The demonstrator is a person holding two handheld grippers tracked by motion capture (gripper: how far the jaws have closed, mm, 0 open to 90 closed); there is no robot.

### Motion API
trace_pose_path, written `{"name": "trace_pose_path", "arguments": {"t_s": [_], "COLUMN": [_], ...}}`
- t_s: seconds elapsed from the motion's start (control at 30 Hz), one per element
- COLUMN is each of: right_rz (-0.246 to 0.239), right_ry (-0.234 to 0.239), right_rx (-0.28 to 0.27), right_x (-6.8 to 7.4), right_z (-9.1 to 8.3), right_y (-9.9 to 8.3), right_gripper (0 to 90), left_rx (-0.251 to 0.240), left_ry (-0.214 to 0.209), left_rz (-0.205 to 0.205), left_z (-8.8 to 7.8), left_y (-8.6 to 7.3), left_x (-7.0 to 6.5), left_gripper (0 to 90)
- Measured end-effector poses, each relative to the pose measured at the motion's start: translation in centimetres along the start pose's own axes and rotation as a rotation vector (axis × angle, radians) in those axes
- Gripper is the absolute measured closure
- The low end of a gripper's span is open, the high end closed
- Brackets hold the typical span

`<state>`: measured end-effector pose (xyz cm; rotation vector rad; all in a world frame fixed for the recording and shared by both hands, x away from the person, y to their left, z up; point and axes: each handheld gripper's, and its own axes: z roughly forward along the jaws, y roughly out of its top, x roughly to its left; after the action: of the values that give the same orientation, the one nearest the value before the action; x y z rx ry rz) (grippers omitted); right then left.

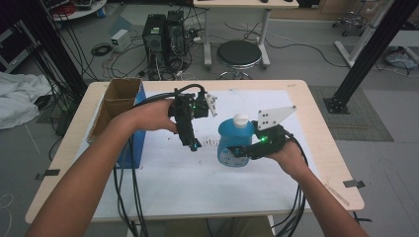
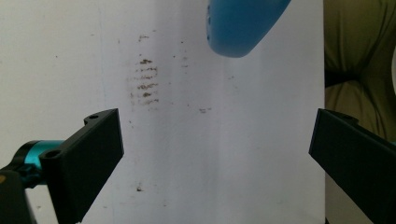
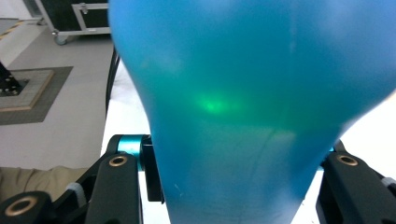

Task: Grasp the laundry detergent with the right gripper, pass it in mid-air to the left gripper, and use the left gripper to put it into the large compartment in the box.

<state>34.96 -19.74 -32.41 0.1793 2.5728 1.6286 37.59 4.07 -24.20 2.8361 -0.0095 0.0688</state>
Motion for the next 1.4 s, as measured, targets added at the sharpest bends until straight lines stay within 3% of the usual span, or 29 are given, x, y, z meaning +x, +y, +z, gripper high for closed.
{"name": "trace_pose_path", "arguments": {"t_s": [0.37,0.77,1.4], "right_rz": [-0.035,-0.039,-0.030], "right_ry": [0.076,0.104,0.134], "right_rx": [0.022,0.037,0.067], "right_x": [0.3,0.1,-0.1], "right_z": [2.2,4.3,5.8], "right_y": [0.5,1.7,2.7], "right_gripper": [45.9,45.8,45.8], "left_rx": [-0.011,-0.003,-0.013], "left_ry": [-0.035,-0.069,-0.071], "left_rz": [-0.026,-0.054,-0.038], "left_z": [-1.4,-2.0,-2.0], "left_y": [0.9,1.7,3.5], "left_x": [-1.2,-1.4,-1.2], "left_gripper": [2.9,3.0,2.9]}}
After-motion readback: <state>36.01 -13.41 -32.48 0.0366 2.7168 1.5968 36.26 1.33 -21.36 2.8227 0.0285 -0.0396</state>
